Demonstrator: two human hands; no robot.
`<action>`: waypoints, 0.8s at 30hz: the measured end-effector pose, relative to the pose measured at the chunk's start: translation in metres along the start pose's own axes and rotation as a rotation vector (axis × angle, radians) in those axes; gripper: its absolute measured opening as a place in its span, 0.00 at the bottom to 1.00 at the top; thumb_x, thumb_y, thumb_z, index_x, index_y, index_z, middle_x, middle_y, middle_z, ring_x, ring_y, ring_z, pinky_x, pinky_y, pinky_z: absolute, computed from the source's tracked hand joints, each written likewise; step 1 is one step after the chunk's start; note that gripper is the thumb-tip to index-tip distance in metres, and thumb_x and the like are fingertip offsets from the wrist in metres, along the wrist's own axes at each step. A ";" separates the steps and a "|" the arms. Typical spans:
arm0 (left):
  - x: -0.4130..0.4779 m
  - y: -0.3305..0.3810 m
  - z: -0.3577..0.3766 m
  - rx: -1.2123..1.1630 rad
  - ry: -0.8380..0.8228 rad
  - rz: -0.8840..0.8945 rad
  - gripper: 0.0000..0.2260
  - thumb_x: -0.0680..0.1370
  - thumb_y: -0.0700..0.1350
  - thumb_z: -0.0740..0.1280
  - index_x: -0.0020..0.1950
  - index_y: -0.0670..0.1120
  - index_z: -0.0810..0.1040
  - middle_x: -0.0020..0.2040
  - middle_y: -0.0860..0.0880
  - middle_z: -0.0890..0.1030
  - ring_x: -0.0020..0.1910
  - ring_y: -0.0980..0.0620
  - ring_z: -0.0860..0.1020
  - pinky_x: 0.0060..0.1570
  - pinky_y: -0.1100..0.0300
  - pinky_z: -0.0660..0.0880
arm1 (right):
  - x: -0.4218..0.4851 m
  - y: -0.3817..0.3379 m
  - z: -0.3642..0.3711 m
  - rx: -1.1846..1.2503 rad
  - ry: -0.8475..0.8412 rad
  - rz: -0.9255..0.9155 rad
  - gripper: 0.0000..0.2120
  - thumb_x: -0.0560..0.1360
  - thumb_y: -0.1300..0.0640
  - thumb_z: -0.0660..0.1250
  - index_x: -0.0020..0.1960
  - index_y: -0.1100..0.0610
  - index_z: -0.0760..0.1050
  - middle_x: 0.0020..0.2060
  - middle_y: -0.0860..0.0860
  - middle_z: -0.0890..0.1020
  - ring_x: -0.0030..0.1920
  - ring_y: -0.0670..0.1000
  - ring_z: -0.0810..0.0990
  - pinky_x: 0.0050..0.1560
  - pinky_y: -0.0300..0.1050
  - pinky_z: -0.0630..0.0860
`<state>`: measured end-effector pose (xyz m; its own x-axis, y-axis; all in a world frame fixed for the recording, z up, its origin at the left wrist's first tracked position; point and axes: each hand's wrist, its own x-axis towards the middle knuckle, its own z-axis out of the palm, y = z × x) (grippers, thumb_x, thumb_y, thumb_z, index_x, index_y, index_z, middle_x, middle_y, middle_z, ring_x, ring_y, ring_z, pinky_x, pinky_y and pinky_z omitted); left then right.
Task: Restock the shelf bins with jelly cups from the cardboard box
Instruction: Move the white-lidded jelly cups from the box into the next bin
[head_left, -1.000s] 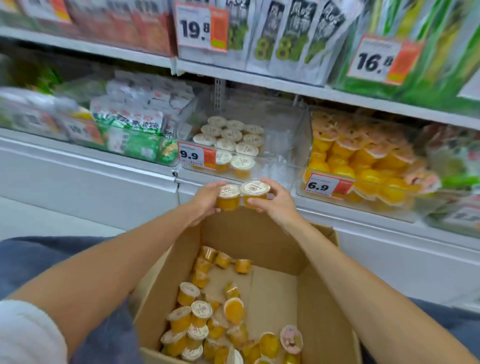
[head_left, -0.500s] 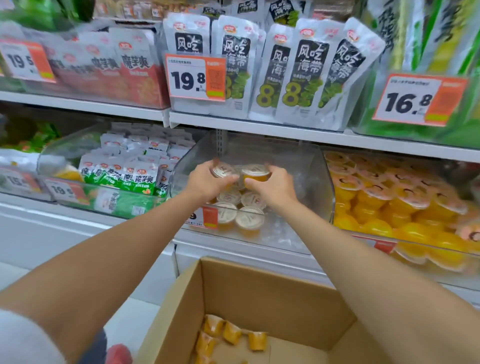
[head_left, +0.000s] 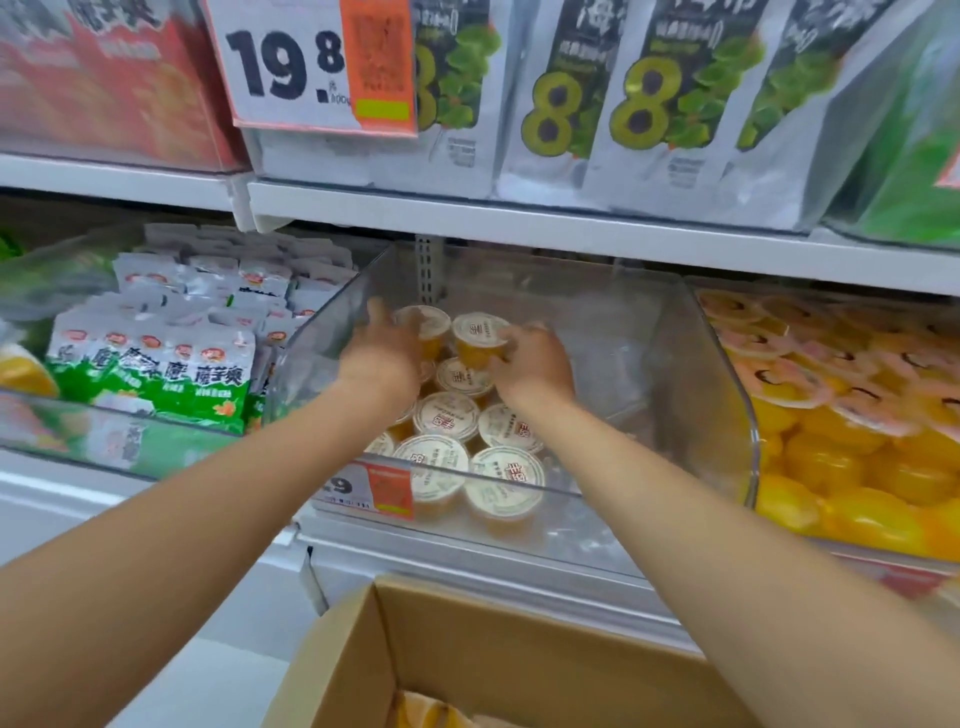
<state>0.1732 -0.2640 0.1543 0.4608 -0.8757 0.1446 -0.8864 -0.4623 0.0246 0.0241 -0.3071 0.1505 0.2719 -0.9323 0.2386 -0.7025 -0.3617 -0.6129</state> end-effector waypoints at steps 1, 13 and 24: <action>-0.003 -0.002 0.001 0.001 0.012 0.029 0.30 0.74 0.32 0.64 0.74 0.46 0.60 0.73 0.39 0.57 0.69 0.40 0.67 0.61 0.51 0.72 | -0.001 0.000 0.000 -0.006 -0.006 -0.011 0.19 0.76 0.58 0.65 0.67 0.54 0.75 0.64 0.52 0.73 0.63 0.53 0.74 0.63 0.44 0.71; 0.015 -0.009 0.010 -0.585 -0.146 0.055 0.36 0.77 0.32 0.58 0.79 0.53 0.48 0.79 0.58 0.40 0.71 0.43 0.68 0.27 0.67 0.69 | 0.003 -0.006 0.012 -0.161 -0.245 -0.059 0.37 0.78 0.50 0.64 0.79 0.51 0.46 0.79 0.48 0.46 0.78 0.55 0.50 0.75 0.57 0.50; -0.019 -0.007 -0.010 -0.480 -0.082 0.033 0.22 0.78 0.39 0.63 0.72 0.41 0.66 0.70 0.38 0.70 0.64 0.41 0.74 0.58 0.49 0.77 | -0.022 0.002 -0.019 -0.170 -0.189 -0.060 0.28 0.78 0.50 0.62 0.76 0.51 0.60 0.77 0.52 0.59 0.75 0.57 0.59 0.75 0.52 0.56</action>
<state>0.1698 -0.2426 0.1611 0.4170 -0.9058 0.0751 -0.8126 -0.3345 0.4773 0.0048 -0.2876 0.1582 0.4230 -0.8987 0.1157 -0.7776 -0.4256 -0.4629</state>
